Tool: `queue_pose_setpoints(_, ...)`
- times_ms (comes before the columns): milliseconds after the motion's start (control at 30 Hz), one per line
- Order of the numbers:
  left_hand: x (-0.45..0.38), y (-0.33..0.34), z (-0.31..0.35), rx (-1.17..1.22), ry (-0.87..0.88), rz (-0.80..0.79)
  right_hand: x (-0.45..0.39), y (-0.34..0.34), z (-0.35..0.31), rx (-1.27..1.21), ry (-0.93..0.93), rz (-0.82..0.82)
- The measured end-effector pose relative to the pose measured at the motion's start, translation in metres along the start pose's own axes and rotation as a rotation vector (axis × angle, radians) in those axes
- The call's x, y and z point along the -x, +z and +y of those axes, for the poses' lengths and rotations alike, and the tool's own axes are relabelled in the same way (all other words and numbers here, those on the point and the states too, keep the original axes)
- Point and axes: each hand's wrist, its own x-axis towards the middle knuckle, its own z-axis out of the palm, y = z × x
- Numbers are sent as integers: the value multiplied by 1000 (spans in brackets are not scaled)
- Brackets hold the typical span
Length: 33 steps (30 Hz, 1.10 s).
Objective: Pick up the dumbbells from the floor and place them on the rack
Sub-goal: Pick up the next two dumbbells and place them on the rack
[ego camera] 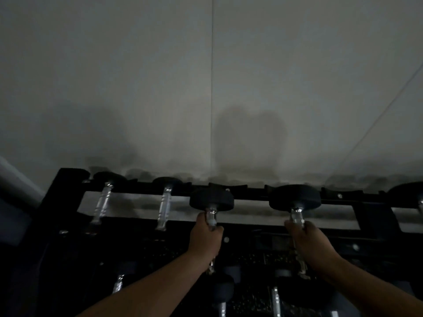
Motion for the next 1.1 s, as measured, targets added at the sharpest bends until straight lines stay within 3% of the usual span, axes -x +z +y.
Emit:
queue_pose_setpoints(200, -74, 63, 10, -41, -74, 0, -75, -40, 24, 19, 67, -61)
queue_pose_setpoints(500, -122, 84, 10, -102, -123, 54, -128, -59, 57, 120, 67, -12)
queue_pose_setpoints(1100, -134, 103, -2, -223, -79, 77, -170, 7, 78, -3, 153, -8)
